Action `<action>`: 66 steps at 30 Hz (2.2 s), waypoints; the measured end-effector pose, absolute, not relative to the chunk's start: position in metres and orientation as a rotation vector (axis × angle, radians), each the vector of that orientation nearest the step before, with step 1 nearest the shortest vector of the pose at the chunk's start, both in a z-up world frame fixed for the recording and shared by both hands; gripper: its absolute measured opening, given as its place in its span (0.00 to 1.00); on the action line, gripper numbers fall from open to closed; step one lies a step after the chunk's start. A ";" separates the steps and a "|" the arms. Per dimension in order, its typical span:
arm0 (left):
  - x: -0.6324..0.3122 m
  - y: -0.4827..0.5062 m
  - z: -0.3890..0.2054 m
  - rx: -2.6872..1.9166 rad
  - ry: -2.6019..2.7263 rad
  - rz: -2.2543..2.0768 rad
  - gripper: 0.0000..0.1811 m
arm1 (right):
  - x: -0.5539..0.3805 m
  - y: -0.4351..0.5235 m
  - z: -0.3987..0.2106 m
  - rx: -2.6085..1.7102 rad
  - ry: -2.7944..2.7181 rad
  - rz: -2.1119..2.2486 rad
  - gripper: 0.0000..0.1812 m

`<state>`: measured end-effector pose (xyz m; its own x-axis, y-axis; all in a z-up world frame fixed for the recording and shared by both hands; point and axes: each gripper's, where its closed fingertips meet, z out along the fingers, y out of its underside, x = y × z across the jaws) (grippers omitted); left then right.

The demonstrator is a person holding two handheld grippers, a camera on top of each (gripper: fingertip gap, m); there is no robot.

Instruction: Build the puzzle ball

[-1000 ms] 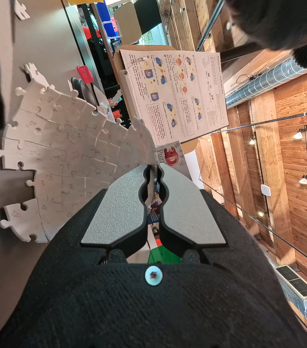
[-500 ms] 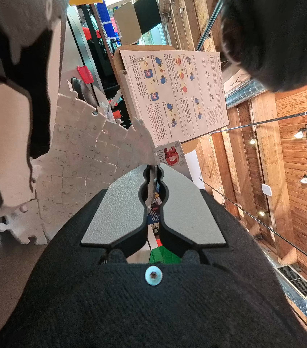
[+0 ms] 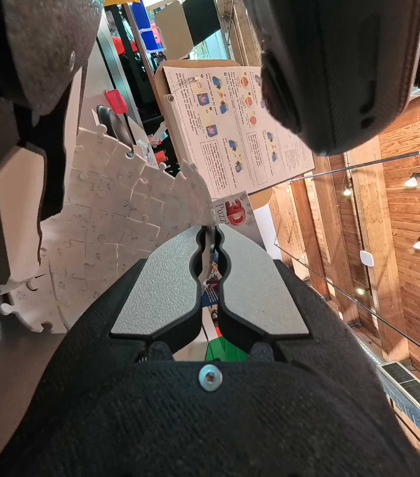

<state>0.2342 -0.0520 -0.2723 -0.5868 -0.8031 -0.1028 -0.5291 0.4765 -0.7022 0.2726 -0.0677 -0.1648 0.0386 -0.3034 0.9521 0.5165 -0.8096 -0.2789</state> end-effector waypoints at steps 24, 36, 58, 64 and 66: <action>0.227 -0.057 -0.265 -1.179 2.242 -0.908 0.00 | 0.272 -0.067 -0.165 -1.744 -0.216 -1.833 0.03; 0.246 -0.056 -0.271 -1.266 2.222 -0.787 0.00 | 0.273 -0.068 -0.166 -1.747 -0.192 -1.816 0.03; 0.249 -0.049 -0.247 -1.247 2.024 -0.913 0.00 | 0.274 -0.070 -0.166 -1.751 -0.161 -1.794 0.03; 0.236 -0.037 -0.256 -1.255 2.113 -0.773 0.00 | 0.275 -0.070 -0.166 -1.750 -0.156 -1.789 0.03; 0.233 -0.039 -0.261 -1.261 2.135 -0.774 0.00 | 0.275 -0.070 -0.166 -1.750 -0.154 -1.788 0.03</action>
<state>0.2333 -0.0394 -0.2613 -0.4185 -0.8946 -0.1566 -0.5864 0.3979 -0.7055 0.2749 -0.0701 -0.1664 0.0750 -0.3456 0.9354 0.5006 -0.7982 -0.3351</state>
